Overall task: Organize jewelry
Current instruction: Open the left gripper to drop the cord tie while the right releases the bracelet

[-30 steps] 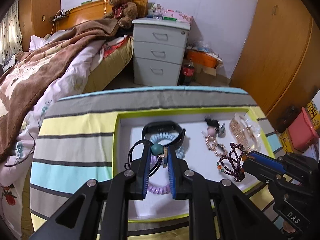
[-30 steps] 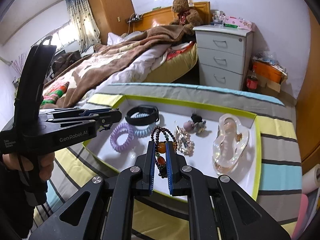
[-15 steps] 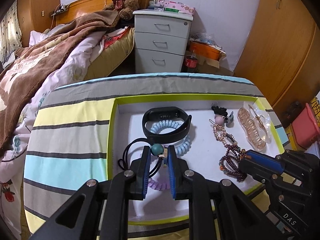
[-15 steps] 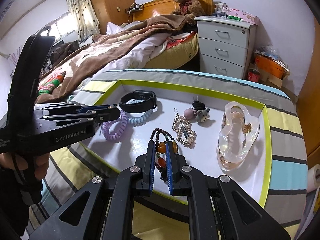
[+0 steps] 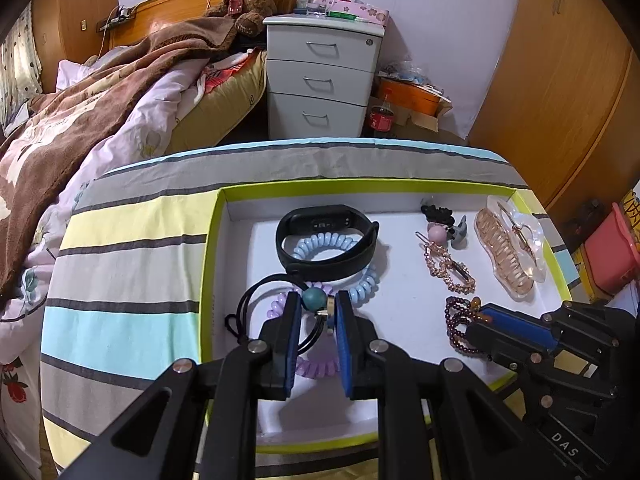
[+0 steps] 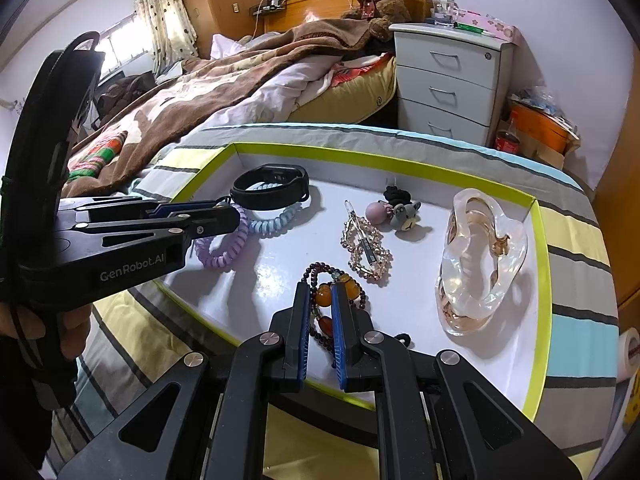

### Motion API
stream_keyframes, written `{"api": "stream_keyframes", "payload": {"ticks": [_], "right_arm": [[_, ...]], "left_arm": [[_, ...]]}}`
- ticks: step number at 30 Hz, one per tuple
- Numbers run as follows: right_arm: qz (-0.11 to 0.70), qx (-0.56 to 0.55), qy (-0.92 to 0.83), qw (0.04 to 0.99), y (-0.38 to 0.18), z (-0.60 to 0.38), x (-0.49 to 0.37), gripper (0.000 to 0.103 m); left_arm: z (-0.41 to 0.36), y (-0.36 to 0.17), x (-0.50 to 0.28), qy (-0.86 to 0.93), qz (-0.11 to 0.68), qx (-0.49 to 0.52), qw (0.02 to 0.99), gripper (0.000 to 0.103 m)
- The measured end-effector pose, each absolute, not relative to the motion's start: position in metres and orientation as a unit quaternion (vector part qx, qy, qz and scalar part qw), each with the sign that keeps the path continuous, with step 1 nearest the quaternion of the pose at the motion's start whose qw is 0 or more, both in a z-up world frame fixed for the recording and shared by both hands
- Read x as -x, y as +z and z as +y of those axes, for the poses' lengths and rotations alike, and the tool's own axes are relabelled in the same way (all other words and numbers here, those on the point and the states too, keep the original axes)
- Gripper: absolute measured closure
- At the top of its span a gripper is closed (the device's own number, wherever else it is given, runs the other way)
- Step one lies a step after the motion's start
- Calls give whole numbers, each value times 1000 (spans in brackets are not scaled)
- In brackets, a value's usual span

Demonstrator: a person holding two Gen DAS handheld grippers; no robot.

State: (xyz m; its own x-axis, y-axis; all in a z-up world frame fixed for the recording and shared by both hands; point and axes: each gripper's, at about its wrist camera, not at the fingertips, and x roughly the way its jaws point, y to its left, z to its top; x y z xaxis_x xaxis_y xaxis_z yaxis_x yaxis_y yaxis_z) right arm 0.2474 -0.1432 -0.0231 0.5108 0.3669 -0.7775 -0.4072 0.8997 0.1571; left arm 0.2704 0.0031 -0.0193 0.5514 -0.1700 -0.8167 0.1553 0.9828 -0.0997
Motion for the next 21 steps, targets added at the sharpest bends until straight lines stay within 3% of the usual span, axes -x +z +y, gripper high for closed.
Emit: {"api": "stream_keyframes", "payload": {"ticks": [3, 14, 21], "right_arm": [[442, 26, 225, 868, -24, -142, -247, 92], [440, 31, 222, 869, -25, -140, -245, 92], [443, 26, 223, 868, -24, -141, -245, 92]], "left_arm": [[3, -19, -270, -92, 465, 10, 881, 84], [6, -19, -271, -89, 465, 14, 880, 63], [5, -18, -269, -91, 465, 12, 881, 58]]}}
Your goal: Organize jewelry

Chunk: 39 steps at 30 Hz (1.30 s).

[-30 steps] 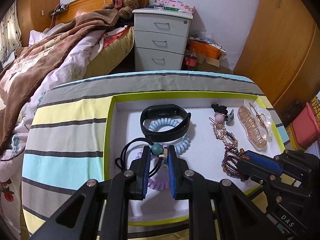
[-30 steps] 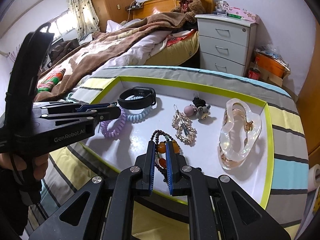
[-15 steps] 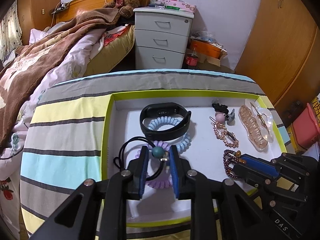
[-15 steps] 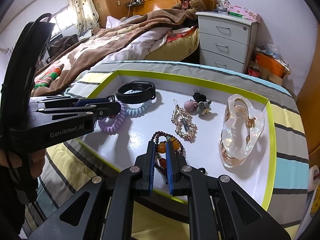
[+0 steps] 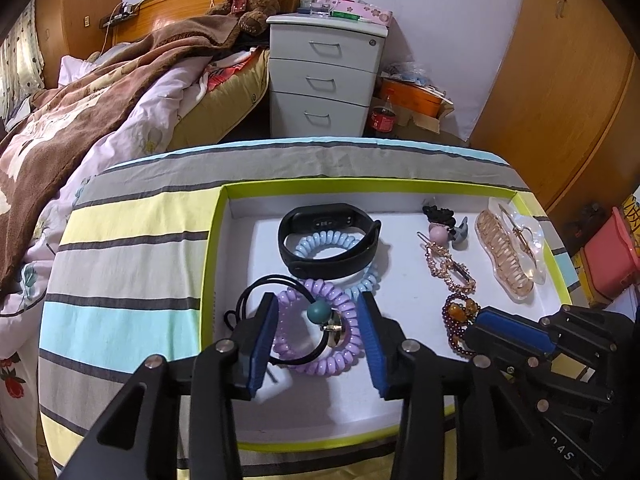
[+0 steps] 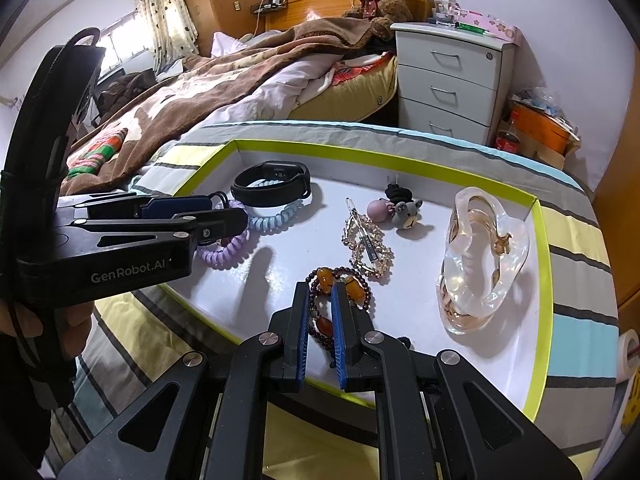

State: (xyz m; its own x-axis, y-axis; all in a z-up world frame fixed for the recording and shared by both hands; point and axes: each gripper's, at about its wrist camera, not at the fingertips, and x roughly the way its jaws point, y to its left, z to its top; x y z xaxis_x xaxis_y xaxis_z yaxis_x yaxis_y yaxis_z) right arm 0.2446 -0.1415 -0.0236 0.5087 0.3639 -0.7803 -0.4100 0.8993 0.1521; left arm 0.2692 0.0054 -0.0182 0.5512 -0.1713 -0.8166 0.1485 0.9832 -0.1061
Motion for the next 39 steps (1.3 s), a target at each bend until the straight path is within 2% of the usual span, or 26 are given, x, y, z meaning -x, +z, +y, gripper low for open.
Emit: {"api": "stream_keyframes", "payload": {"ticks": [2, 7, 11, 15, 19, 21, 23, 39], "right_arm": [[442, 27, 222, 869, -24, -142, -245, 88], [440, 25, 223, 870, -23, -142, -244, 87], [439, 25, 221, 870, -22, -143, -242, 76], [435, 27, 220, 873, -20, -144, -240, 76], [433, 27, 216, 875, -18, -146, -237, 75], [431, 29, 213, 877, -16, -147, -235, 71], [430, 30, 209, 878, -15, -147, -234, 64], [391, 20, 150, 908, 12, -156, -201, 63]], "left_arm": [[6, -19, -269, -89, 465, 12, 881, 56], [5, -18, -268, -87, 465, 13, 881, 50], [4, -17, -267, -86, 465, 13, 881, 45], [3, -14, -265, -89, 463, 15, 882, 38], [2, -10, -263, -83, 460, 14, 884, 37], [2, -8, -261, -81, 458, 13, 885, 35], [3, -6, -259, -80, 456, 14, 886, 34], [13, 25, -208, -26, 403, 17, 915, 30]]}}
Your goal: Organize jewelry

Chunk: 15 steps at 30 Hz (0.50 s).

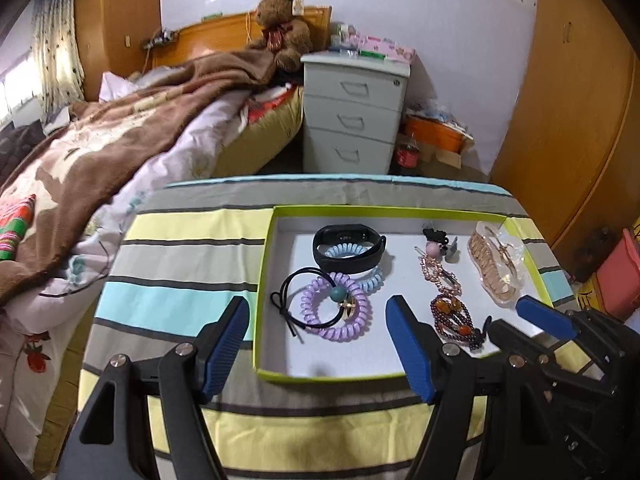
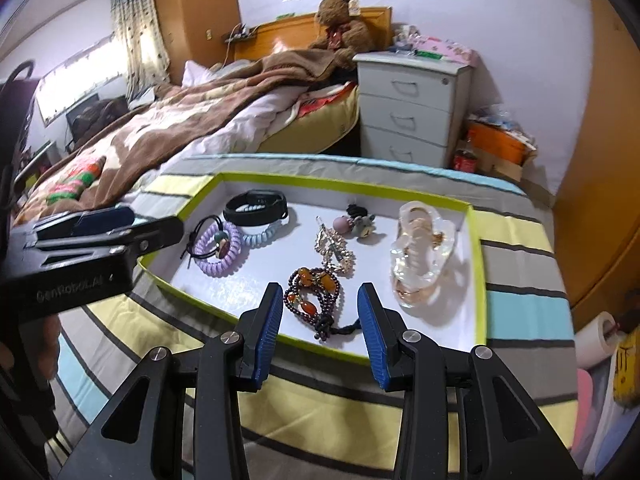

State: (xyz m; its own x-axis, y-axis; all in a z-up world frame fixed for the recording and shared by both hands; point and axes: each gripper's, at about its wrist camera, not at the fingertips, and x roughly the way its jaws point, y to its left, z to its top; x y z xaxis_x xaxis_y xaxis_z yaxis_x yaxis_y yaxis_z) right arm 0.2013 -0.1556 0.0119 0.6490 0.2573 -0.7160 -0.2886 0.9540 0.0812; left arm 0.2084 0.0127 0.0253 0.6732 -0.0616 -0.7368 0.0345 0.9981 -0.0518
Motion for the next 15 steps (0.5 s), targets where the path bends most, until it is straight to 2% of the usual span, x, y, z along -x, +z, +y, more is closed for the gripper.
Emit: {"api": "stream_keyframes", "payload": {"ticks": [15], "right_arm": [[344, 0, 100, 933, 42, -166, -143, 63]], "left_arm": [[6, 38, -146, -11, 369, 12, 929, 30]]}}
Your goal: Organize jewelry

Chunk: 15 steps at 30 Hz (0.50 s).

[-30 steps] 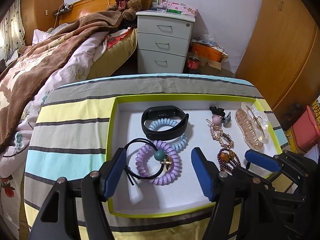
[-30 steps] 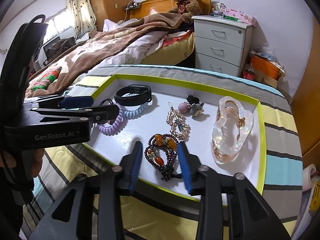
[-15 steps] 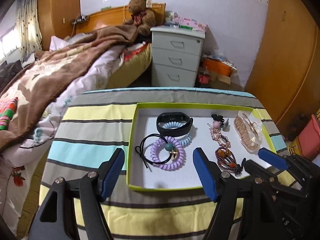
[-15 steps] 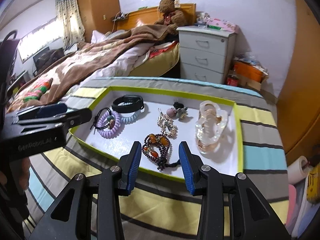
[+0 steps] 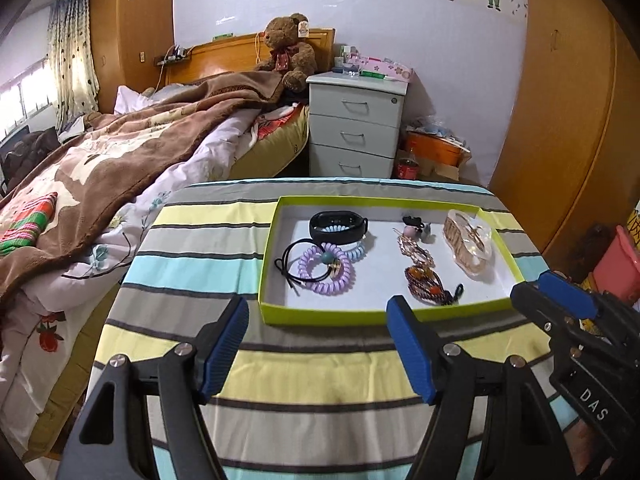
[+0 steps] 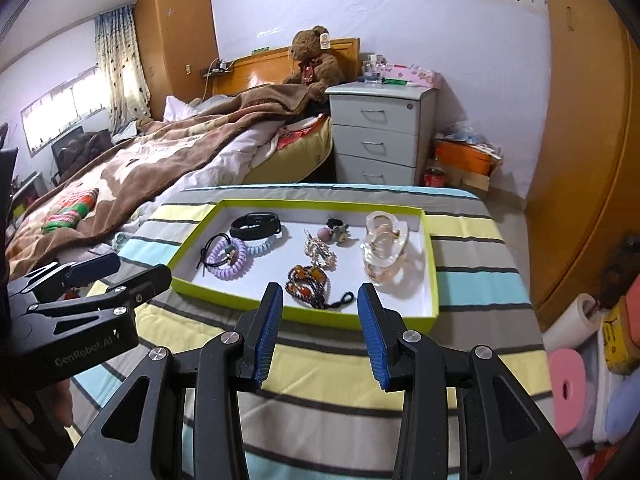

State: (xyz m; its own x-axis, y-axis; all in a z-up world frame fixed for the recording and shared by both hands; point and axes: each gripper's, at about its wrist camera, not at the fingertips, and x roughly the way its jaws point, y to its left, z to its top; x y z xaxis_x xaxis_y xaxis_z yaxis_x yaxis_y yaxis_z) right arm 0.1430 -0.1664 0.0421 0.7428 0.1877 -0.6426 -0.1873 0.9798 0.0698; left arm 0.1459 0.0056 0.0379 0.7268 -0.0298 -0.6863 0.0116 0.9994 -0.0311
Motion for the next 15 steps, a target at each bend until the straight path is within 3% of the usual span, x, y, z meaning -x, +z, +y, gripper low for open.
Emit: {"api": "stream_keyframes", "payload": {"ticks": [12, 15], "right_arm": [[322, -5, 62, 945, 46, -174, -106, 62], [322, -12, 55, 945, 43, -177, -101, 55]], "left_arm": [[-10, 33, -111, -9, 353, -4, 936, 30], [-12, 34, -103, -7, 345, -3, 939, 30]]}}
